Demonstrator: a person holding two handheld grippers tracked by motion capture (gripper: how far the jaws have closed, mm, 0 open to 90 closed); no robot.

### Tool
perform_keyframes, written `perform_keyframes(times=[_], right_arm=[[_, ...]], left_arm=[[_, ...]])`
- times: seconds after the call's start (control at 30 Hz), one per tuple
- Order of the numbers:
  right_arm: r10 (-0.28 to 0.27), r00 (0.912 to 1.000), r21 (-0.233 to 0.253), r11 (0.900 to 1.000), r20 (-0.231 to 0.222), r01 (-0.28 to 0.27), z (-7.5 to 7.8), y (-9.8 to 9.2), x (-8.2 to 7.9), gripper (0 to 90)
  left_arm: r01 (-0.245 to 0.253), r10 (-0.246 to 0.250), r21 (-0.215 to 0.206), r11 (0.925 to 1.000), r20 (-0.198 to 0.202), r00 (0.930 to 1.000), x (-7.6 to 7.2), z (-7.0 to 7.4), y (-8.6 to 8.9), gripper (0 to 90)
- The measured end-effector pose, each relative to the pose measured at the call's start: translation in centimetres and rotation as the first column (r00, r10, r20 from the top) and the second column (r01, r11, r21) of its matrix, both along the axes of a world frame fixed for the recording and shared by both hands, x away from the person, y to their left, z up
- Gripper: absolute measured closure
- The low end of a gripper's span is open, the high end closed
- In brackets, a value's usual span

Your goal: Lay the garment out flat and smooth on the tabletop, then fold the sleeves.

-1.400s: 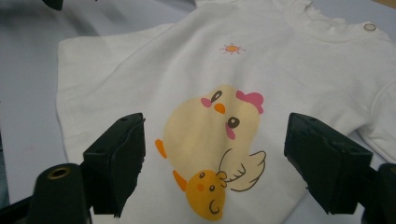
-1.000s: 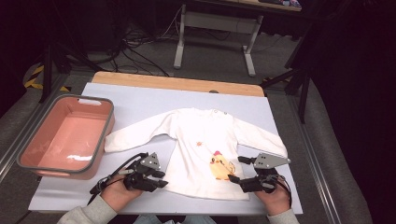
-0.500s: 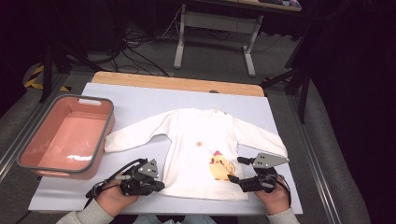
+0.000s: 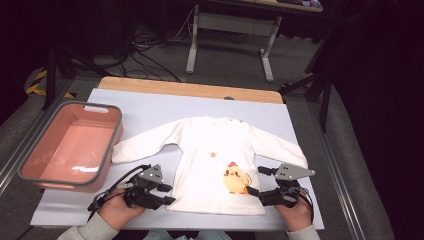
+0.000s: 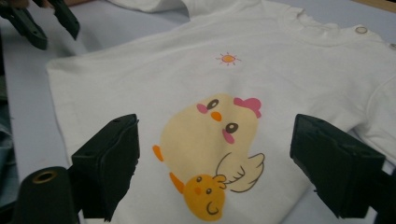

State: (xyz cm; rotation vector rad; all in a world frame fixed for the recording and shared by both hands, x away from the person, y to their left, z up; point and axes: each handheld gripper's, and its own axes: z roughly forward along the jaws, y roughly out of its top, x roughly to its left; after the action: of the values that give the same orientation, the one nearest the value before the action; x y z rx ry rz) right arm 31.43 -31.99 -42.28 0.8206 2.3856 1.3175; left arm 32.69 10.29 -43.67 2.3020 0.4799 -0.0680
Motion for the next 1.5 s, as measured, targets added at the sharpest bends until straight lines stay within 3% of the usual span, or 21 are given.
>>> perform_keyframes(times=[0.07, 0.17, 0.3, 0.5, 0.67, 0.73, 0.87, 0.93, 1.0, 1.07, 1.23, 1.27, 1.33, 1.4, 1.5], right_arm=[[-0.005, 0.9997, 0.031, 0.999, -0.025, 0.006, 0.3, -0.2, 0.0, 15.9], [-0.01, 0.9987, 0.033, 0.999, -0.051, 0.012, 0.5, -0.3, 0.0, 14.4], [-0.006, 0.9964, 0.03, 1.0, -0.085, 0.008, 0.5, -0.2, 0.2, 8.4], [-0.033, 0.9994, 0.029, 0.999, 0.0, 0.033, 0.6, 0.1, -0.7, 4.7], [-0.036, 0.9989, 0.058, 0.998, 0.032, 0.034, 0.9, -0.1, -1.1, 3.5], [-0.027, 0.9993, 0.073, 0.997, 0.025, 0.025, 1.0, -0.3, -1.1, 3.4], [-0.035, 0.9989, 0.084, 0.996, 0.032, 0.032, 1.3, -0.4, -1.0, 0.2], [-0.061, 0.9959, 0.103, 0.993, 0.067, 0.054, 1.4, -0.5, -1.2, 0.2], [-0.064, 0.9955, 0.128, 0.99, 0.07, 0.055, 1.5, -0.7, -1.1, 0.2], [-0.072, 0.9949, 0.123, 0.99, 0.071, 0.063, 1.5, -0.6, -1.2, 0.2], [-0.067, 0.9943, 0.097, 0.994, 0.083, 0.059, 1.2, -0.3, -1.4, 2.3], [-0.069, 0.9932, 0.097, 0.993, 0.094, 0.06, 1.2, -0.3, -1.5, 2.7], [-0.061, 0.9935, 0.106, 0.993, 0.096, 0.05, 1.1, -0.3, -1.6, 3.1], [-0.063, 0.9929, 0.105, 0.993, 0.101, 0.052, 1.1, -0.4, -1.6, 3.0], [-0.068, 0.9916, 0.109, 0.992, 0.11, 0.056, 1.0, -0.4, -1.7, 2.9]], left_arm=[[-0.04, 0.041, -0.034, 0.9986, 0.019, 0.999, 0.3, 0.3, 0.5, 49.2], [-0.099, 0.103, -0.092, 0.9908, 0.043, 0.9937, 0.7, 0.6, 1.3, 40.6], [-0.162, 0.177, -0.15, 0.9754, 0.094, 0.9798, 1.1, 1.1, 1.8, 31.1], [-0.206, 0.238, -0.216, 0.9543, 0.134, 0.962, 1.5, 1.6, 2.4, 20.9], [-0.21, 0.258, -0.253, 0.9445, 0.173, 0.9506, 1.8, 1.9, 2.6, 14.3], [-0.208, 0.263, -0.274, 0.939, 0.182, 0.9475, 2.0, 2.1, 2.8, 13.5], [-0.213, 0.275, -0.313, 0.9257, 0.169, 0.9465, 2.3, 2.4, 3.1, 12.7], [-0.219, 0.285, -0.324, 0.9201, 0.171, 0.9431, 2.5, 2.5, 3.3, 11.9], [-0.23, 0.299, -0.343, 0.9109, 0.165, 0.9399, 2.8, 2.8, 3.4, 11.0], [-0.239, 0.312, -0.354, 0.904, 0.165, 0.9355, 3.1, 3.0, 3.4, 10.5], [-0.262, 0.339, -0.353, 0.8982, 0.177, 0.924, 4.1, 3.7, 3.2, 7.1], [-0.255, 0.333, -0.349, 0.9018, 0.184, 0.9248, 4.3, 3.7, 3.1, 6.8], [-0.264, 0.339, -0.349, 0.8994, 0.176, 0.9241, 4.7, 3.9, 3.0, 5.3], [-0.257, 0.333, -0.351, 0.9006, 0.176, 0.9264, 5.1, 4.0, 2.9, 4.7], [-0.256, 0.33, -0.328, 0.9092, 0.192, 0.9242, 5.6, 4.2, 2.6, 1.5]])
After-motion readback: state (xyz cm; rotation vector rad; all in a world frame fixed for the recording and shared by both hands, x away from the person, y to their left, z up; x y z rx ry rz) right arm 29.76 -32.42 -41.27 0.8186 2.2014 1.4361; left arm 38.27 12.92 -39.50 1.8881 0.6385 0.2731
